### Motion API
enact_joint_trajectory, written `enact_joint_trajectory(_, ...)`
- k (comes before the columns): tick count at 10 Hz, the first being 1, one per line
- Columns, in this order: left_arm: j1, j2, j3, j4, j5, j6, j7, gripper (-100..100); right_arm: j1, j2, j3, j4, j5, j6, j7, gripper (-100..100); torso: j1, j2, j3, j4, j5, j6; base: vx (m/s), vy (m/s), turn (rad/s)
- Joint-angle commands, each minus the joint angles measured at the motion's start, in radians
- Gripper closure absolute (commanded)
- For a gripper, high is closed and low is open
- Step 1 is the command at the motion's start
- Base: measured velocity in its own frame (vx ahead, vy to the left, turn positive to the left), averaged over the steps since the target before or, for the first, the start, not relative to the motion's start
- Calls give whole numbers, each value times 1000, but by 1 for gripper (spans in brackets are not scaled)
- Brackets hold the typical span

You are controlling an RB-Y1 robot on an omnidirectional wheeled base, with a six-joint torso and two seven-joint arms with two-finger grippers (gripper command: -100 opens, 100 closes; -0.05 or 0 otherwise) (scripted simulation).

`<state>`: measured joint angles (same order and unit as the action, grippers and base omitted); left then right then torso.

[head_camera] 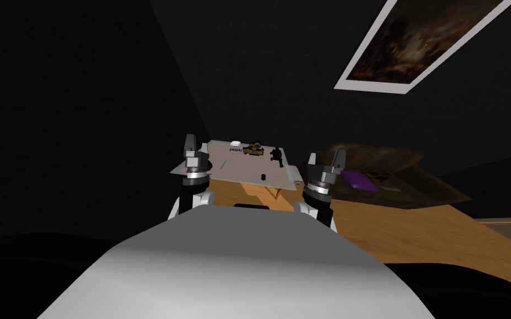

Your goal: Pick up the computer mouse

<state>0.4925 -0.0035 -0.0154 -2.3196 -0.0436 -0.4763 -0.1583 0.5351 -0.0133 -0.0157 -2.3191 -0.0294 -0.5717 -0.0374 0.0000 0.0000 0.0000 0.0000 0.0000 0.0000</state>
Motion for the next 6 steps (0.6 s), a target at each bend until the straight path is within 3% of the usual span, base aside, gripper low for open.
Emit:
enact_joint_trajectory(1,0,0,0,0,0,0,0,0,-21,-39,26,25,13,18,11,-100,0,0,0,0,0,0,-7,-22,146)
enact_joint_trajectory(6,0,0,0,0,0,0,0,0,-98,-132,105,129,41,91,45,-100,-4,0,0,0,-1,0,-3,-60,118)
